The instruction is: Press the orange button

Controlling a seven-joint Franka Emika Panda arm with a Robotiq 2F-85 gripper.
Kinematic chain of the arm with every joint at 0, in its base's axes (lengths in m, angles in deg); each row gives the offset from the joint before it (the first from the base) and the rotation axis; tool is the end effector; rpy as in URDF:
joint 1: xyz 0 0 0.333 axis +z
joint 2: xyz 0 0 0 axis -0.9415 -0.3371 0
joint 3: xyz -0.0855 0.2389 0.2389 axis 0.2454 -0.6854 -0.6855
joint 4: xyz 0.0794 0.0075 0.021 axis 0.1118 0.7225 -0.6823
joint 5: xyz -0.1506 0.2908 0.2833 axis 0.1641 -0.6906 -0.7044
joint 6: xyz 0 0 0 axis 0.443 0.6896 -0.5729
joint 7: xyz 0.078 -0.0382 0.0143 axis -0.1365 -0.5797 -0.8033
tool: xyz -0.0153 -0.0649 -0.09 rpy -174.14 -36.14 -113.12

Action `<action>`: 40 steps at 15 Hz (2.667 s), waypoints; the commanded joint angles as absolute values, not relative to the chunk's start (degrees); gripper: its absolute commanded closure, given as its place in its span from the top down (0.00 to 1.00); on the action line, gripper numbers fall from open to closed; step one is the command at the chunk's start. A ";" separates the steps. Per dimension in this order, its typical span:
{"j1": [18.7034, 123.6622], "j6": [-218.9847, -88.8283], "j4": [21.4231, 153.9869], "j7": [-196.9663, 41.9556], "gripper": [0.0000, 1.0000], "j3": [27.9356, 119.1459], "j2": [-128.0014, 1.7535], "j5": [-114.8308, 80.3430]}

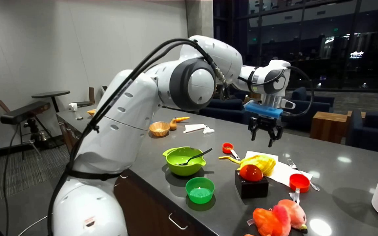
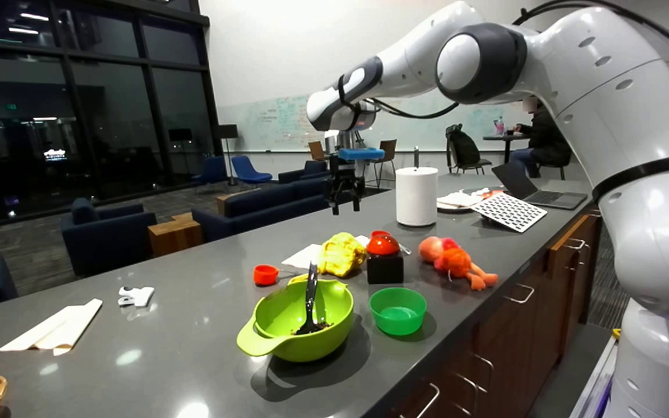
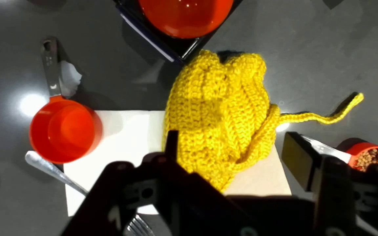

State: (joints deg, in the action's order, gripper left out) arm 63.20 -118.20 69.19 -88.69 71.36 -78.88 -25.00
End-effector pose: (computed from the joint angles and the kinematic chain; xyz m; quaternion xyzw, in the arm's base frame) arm 0.7527 -0.1041 0.4234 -0.9971 0.0272 0.0581 0.0409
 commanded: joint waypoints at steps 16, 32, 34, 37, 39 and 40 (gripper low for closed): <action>62.50 -121.23 92.14 -67.71 0.00 78.27 -61.87 -23.89; 63.96 -120.67 106.05 -74.01 0.00 75.92 -55.92 -25.62; 64.18 -120.46 105.42 -74.56 0.00 75.64 -56.44 -25.30; 64.32 -120.52 104.47 -76.08 0.00 75.39 -57.51 -24.98; 64.24 -120.35 103.71 -77.30 0.00 75.34 -58.26 -24.93; 64.23 -120.20 103.19 -77.95 0.00 75.30 -58.67 -24.84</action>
